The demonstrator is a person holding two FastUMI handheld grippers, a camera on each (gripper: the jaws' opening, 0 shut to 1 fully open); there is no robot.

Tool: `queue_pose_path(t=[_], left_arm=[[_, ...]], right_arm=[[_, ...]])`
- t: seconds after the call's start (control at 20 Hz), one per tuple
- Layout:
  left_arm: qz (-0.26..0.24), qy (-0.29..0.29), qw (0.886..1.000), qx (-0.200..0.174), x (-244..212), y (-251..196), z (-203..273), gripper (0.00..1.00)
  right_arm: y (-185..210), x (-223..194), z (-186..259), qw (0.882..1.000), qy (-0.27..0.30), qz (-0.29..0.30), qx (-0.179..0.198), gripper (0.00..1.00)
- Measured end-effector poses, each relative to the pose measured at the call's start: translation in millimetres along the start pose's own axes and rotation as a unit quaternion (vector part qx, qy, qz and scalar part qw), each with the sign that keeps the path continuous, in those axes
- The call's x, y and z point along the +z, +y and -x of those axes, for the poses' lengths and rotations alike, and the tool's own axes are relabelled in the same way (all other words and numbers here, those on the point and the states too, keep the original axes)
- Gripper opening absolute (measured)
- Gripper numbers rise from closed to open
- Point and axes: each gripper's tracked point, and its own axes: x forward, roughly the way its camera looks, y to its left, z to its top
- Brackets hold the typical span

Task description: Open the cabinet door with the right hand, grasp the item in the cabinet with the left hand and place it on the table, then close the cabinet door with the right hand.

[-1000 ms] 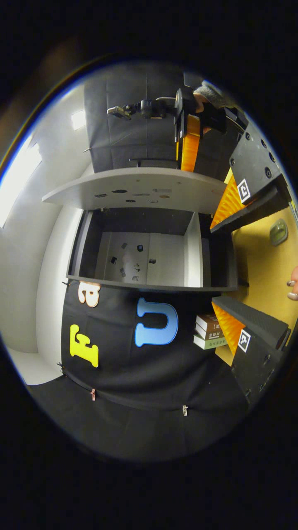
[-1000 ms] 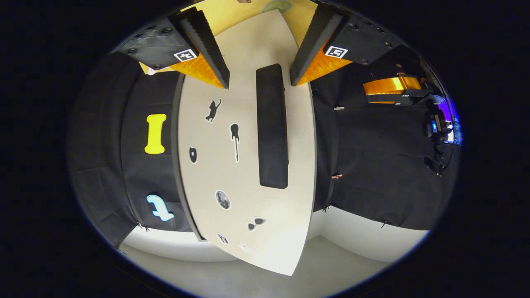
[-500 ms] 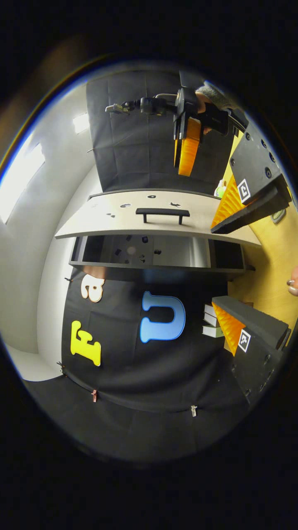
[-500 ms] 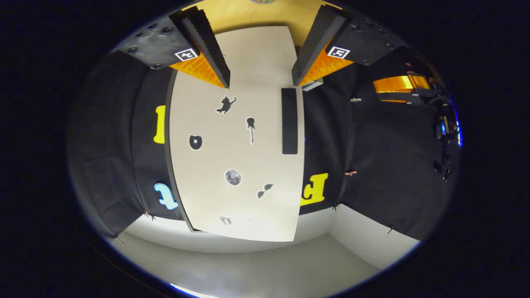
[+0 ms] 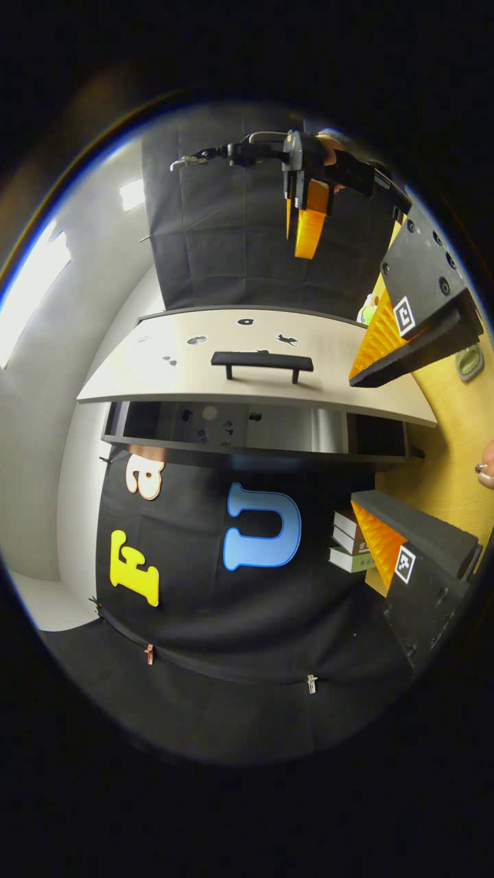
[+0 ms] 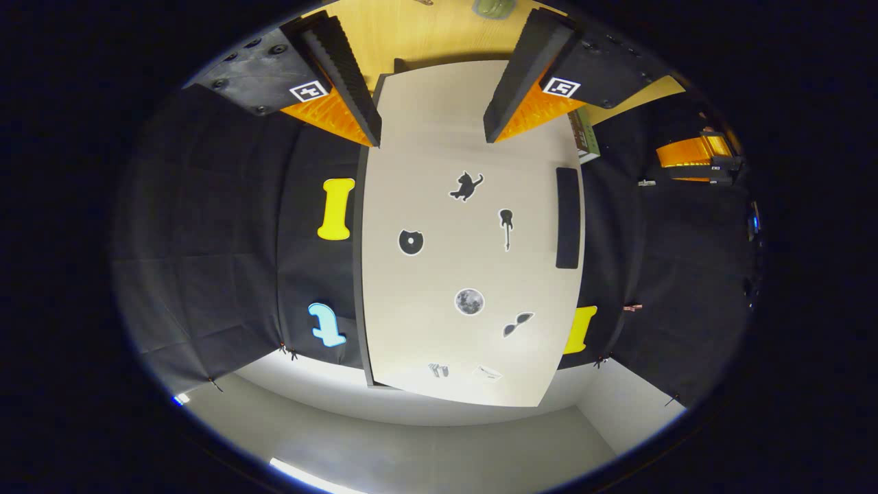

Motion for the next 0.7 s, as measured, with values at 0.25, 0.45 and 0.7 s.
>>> queue_pose_path(t=[0.25, 0.45, 0.7], left_arm=[[0.001, -0.003, 1.0, -0.001, 2, -18, -13, 0.95], [-0.008, 0.0, 1.0, 0.002, 2, -23, -20, 0.95], [-0.009, -0.019, 1.0, -0.004, 14, -35, -26, 0.95]], right_arm=[[-20, 2, 1, 1.0, -0.001, -0.002, -0.003, 0.97], [-32, -3, 4, 1.0, 0.005, -0.001, -0.01, 0.97], [-33, 6, 11, 1.0, -0.003, 0.0, -0.012, 0.97]])
